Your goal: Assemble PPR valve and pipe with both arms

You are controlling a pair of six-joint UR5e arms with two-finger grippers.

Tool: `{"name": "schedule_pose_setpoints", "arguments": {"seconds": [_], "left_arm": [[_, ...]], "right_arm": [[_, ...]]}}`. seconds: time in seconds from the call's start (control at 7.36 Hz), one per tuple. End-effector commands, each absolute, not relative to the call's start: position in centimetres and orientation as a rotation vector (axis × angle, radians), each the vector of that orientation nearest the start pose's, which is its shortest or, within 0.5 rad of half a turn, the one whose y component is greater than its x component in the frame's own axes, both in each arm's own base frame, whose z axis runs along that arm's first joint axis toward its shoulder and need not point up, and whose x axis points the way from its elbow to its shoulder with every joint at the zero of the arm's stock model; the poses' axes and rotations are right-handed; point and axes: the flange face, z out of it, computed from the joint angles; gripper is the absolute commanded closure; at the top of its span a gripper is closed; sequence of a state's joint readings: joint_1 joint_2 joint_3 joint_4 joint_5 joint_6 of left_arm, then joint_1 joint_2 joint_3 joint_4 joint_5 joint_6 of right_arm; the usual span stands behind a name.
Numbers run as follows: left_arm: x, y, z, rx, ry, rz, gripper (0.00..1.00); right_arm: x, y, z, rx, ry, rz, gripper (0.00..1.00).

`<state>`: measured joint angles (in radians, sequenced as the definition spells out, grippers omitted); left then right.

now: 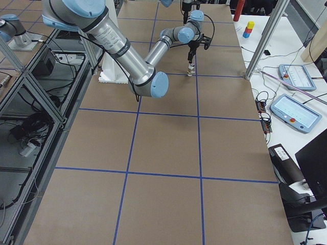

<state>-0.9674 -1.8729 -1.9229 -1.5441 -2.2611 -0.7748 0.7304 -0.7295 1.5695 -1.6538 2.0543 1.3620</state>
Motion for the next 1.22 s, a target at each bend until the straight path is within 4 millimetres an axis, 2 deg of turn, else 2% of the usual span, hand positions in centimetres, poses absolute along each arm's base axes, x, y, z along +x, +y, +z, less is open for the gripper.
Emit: {"name": "schedule_pose_setpoints", "arguments": {"seconds": [0.0,0.14,0.27,0.41,0.54,0.68,0.82,0.95,1.09], "left_arm": [[24.1,-49.7,34.3,0.055,0.893,0.052,0.26],[21.4,-49.6,35.7,0.089,0.877,0.078,0.26],[17.8,-49.6,38.5,0.127,0.844,0.125,0.26],[13.6,-49.8,41.6,0.158,0.808,0.159,0.26],[9.4,-50.1,44.5,0.186,0.774,0.195,0.22],[6.7,-49.2,48.4,0.179,0.747,0.23,0.01],[2.9,-49.6,50.3,0.181,0.77,0.201,0.01],[0.2,-49.6,54.1,0.147,0.892,0.204,0.01],[-2.5,-49.4,56.9,0.166,0.89,0.24,0.01]], "right_arm": [[-37.5,-53.1,22.9,-0.008,-0.853,0.236,0.01],[-32.9,-54.4,26.9,0.027,-0.823,0.179,0.01],[-28.4,-55.3,31.7,0.03,-0.806,0.114,0.01],[-22.9,-55.9,36.4,0.041,-0.78,0.066,0.0],[-17.4,-55.9,41.3,0.06,-0.75,-0.001,0.0],[-12.1,-55.4,45.7,0.077,-0.729,-0.068,0.0],[-7.7,-54.1,49.0,0.071,-0.739,-0.084,0.0],[-4.0,-52.4,52.3,0.077,-0.731,-0.122,0.0],[-2.1,-51.9,53.4,0.084,-0.733,-0.131,0.0]]}}
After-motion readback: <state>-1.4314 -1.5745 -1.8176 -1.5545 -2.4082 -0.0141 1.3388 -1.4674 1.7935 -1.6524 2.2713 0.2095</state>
